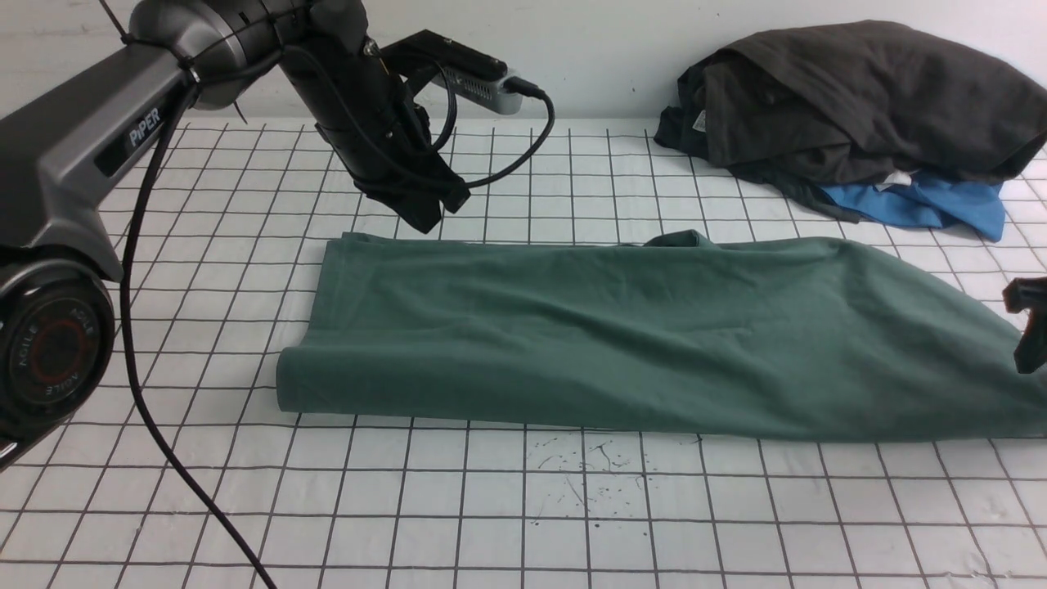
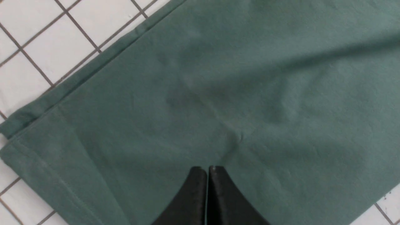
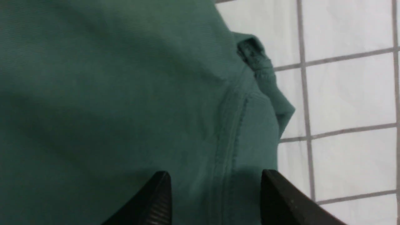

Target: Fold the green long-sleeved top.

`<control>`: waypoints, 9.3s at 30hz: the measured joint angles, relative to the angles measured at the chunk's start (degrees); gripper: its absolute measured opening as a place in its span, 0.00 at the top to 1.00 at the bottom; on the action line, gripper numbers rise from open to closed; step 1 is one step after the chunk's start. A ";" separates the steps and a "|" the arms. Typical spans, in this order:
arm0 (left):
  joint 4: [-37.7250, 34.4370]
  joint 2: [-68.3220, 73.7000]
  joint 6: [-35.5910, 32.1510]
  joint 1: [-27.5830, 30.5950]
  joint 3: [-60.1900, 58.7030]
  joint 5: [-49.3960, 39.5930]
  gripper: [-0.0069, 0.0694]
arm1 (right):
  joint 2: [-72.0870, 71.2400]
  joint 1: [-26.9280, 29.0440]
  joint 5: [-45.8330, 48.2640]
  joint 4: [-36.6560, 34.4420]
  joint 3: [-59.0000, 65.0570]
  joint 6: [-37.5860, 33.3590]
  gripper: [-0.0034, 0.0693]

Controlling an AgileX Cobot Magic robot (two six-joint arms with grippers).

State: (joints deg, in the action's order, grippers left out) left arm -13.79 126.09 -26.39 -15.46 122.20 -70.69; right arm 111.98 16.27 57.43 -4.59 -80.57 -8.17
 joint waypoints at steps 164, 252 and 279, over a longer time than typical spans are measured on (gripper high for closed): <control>21.05 -122.46 26.39 0.06 -93.49 18.59 0.92 | -75.96 -48.29 -44.00 -6.13 38.13 -1.34 0.97; 21.05 -122.58 26.39 0.11 -93.76 18.43 0.92 | -112.54 -12.58 -37.36 6.91 82.05 13.78 0.97; 21.05 -122.58 26.39 0.11 -93.76 18.43 0.92 | -112.54 -12.58 -37.36 6.91 82.05 13.78 0.97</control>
State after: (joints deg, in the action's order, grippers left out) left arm 7.26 3.50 0.00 -15.35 28.43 -52.27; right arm -0.57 3.69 20.07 2.32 1.48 5.60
